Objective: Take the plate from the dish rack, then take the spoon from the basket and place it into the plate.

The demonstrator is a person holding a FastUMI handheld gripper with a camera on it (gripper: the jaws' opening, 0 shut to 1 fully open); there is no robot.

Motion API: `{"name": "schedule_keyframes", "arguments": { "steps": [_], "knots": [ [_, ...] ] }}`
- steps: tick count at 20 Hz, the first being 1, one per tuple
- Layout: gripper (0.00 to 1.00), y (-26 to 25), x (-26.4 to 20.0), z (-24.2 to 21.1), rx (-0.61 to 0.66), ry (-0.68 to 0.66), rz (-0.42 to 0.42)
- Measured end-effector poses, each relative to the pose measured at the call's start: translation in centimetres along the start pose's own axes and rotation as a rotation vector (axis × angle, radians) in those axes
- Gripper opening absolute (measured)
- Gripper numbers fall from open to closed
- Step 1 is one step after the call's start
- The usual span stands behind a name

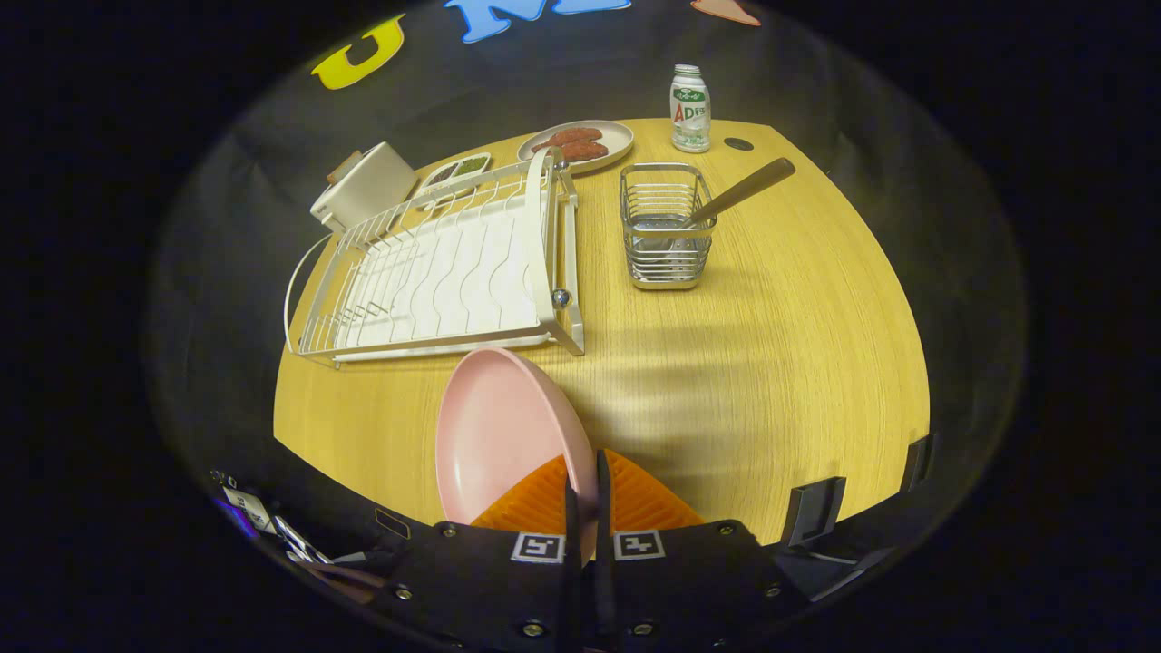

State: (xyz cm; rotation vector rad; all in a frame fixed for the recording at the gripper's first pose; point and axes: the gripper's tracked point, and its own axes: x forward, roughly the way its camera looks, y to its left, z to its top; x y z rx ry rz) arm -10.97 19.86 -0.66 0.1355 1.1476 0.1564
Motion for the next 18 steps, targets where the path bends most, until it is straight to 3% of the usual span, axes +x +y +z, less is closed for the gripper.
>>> {"name": "schedule_keyframes", "arguments": {
  "steps": [5, 11, 14, 18],
  "knots": [
    [0.05, 1.1, 3.2, 0.0, 0.033, -0.017, 0.136],
    [0.05, 0.8, 7.1, -1.1, 0.171, -0.02, 0.309],
    [0.07, -0.1, 8.3, -1.4, 0.217, -0.05, 0.316],
    [0.12, -1.4, 7.5, -0.9, 0.179, -0.116, 0.308]
  ]
}}
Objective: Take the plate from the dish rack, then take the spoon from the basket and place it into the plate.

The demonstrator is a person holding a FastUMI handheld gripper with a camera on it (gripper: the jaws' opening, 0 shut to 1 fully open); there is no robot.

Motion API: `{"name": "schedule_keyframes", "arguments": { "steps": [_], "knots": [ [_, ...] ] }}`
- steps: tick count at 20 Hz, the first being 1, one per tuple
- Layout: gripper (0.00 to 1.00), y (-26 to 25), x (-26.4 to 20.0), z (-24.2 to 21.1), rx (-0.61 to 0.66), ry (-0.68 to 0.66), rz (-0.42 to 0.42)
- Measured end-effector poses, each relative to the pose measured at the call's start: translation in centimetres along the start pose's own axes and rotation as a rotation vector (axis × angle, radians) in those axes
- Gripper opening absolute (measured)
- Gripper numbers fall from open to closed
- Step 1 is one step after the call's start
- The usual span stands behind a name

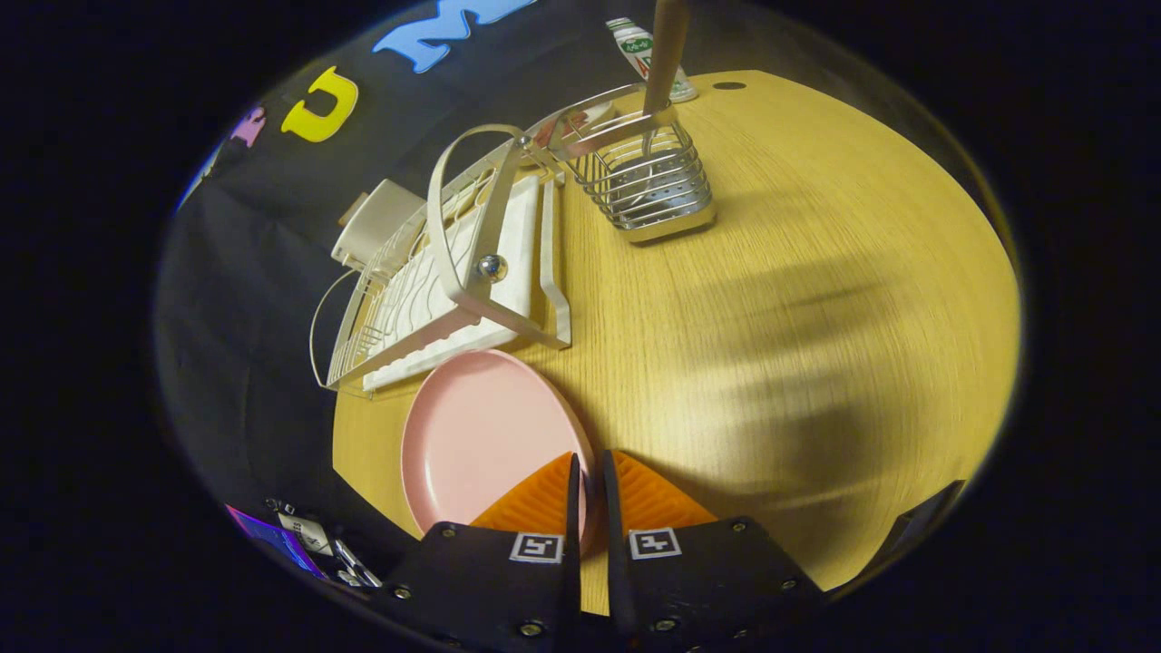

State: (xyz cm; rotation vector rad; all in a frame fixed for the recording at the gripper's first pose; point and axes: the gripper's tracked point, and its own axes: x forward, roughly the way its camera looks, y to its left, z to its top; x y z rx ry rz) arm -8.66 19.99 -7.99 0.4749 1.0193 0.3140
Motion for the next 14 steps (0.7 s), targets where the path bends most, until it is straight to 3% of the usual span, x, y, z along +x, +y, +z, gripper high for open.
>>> {"name": "schedule_keyframes", "arguments": {
  "steps": [1, 10, 14],
  "knots": [
    [0.17, -0.2, -1.0, 1.1, -0.01, -0.047, -0.011],
    [0.18, 0.1, -11.5, 11.6, -0.326, -0.656, -0.146],
    [0.19, -0.8, -13.6, 13.8, -0.399, -0.768, -0.232]
  ]
}}
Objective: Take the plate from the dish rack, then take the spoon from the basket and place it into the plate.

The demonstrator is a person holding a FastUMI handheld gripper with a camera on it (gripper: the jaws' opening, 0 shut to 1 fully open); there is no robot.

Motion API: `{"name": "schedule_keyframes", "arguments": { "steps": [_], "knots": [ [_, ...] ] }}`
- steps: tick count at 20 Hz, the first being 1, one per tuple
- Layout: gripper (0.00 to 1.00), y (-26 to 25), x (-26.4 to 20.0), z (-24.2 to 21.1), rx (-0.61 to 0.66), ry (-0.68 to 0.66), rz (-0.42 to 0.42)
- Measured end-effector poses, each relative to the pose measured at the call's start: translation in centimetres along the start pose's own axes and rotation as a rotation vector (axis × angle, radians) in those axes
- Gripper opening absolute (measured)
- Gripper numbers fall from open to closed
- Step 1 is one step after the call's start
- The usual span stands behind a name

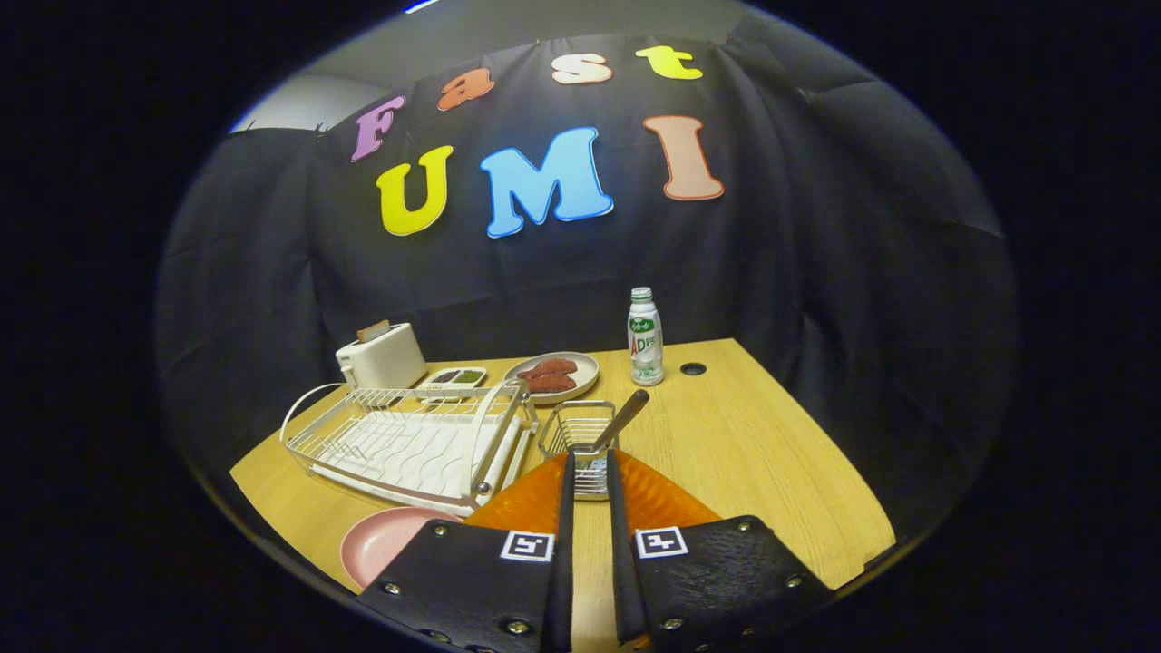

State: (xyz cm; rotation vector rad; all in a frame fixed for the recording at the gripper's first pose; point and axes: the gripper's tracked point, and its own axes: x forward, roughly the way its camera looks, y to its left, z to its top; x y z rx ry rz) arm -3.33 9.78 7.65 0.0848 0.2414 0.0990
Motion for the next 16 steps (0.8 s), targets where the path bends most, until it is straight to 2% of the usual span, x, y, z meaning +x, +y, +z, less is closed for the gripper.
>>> {"name": "schedule_keyframes", "arguments": {
  "steps": [6, 16],
  "knots": [
    [0.18, -2.5, 4.1, 0.6, 0.055, -0.031, -0.006],
    [0.18, -2.8, 9.7, 0.2, 0.096, -0.004, 0.066]
  ]
}}
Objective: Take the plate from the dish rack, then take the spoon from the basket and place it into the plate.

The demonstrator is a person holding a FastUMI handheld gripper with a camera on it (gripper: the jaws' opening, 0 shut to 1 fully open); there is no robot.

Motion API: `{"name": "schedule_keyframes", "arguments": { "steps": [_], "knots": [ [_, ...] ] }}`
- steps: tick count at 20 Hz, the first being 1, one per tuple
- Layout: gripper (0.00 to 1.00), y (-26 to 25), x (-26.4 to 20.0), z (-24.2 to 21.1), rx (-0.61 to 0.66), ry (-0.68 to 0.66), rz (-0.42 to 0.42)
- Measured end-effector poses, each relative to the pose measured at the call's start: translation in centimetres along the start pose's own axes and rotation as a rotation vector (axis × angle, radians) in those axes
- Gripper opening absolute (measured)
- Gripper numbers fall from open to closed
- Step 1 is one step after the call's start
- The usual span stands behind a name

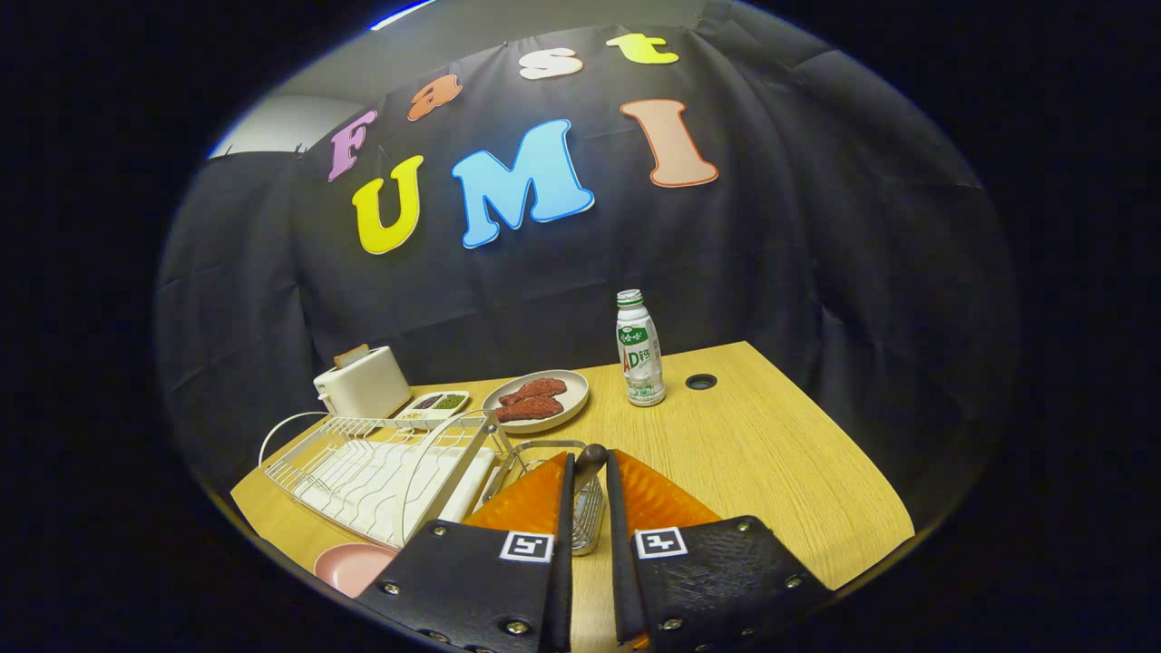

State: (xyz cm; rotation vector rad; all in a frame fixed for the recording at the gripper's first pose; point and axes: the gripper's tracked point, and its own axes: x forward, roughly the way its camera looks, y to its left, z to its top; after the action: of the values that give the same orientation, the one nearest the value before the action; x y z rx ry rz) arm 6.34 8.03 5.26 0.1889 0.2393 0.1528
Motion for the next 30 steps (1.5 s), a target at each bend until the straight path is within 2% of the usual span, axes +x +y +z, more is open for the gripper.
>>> {"name": "schedule_keyframes", "arguments": {
  "steps": [6, 8, 14, 18, 20, 25, 30],
  "knots": [
    [0.19, 0.0, 1.9, -0.2, 0.049, 0.004, 0.034],
    [0.22, 0.5, 2.3, 0.2, 0.059, -0.006, 0.042],
    [0.22, -0.2, 4.1, 0.3, 0.08, -0.027, 0.017],
    [0.22, -0.5, 5.7, 0.8, -0.009, -0.058, -0.014],
    [0.23, -0.4, 6.5, 1.2, -0.002, -0.067, -0.019],
    [0.23, -0.1, 9.2, -0.1, 0.069, 0.044, 0.012],
    [0.24, -0.1, 10.4, -0.1, 0.005, 0.048, 0.0]
  ]
}}
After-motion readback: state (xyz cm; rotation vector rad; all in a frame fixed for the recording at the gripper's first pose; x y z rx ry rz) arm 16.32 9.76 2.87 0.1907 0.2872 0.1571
